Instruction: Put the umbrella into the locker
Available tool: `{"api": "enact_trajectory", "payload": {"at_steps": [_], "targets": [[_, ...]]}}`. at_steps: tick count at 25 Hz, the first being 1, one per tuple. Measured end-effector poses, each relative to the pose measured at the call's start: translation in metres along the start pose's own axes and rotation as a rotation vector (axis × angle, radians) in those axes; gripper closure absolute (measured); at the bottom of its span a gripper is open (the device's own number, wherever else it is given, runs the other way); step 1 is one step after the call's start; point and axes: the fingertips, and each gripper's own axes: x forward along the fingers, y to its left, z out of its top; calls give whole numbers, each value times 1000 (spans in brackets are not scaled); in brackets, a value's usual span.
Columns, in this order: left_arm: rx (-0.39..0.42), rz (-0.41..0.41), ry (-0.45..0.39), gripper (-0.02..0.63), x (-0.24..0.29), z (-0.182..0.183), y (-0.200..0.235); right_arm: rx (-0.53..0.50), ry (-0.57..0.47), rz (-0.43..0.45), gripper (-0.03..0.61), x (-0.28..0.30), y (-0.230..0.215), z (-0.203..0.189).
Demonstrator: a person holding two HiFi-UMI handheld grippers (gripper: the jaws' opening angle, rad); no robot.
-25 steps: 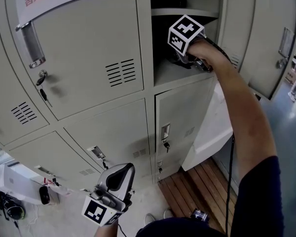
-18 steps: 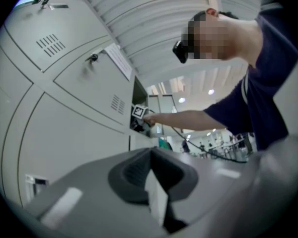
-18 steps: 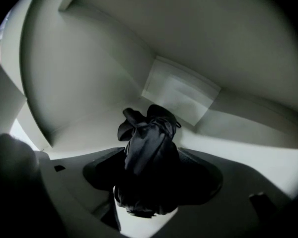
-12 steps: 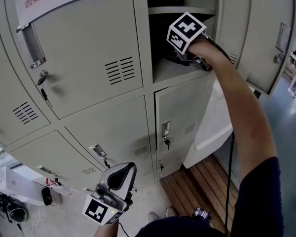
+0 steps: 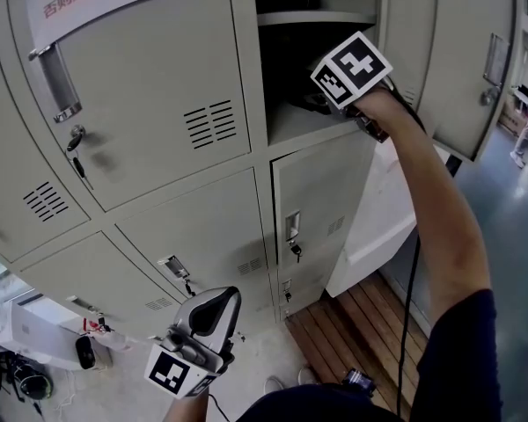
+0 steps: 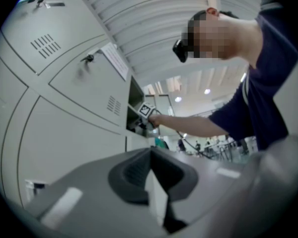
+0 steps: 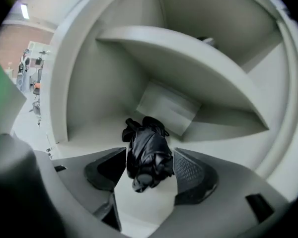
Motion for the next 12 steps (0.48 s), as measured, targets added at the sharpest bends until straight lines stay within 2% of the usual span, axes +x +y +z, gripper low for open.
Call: {"api": "enact_trajectory", "payload": {"at_steps": [5,8,12], "targets": [[22,-24,10,611,1,1,-3,28,-88,-15,290,-26,5,-9],[24,-27,19,611,0,1,-3,41,-172,-34,360,-49,11,-13],[33,-27,30,611,0,0,-1,64,-295,-29,409,-81,29,-18]]}}
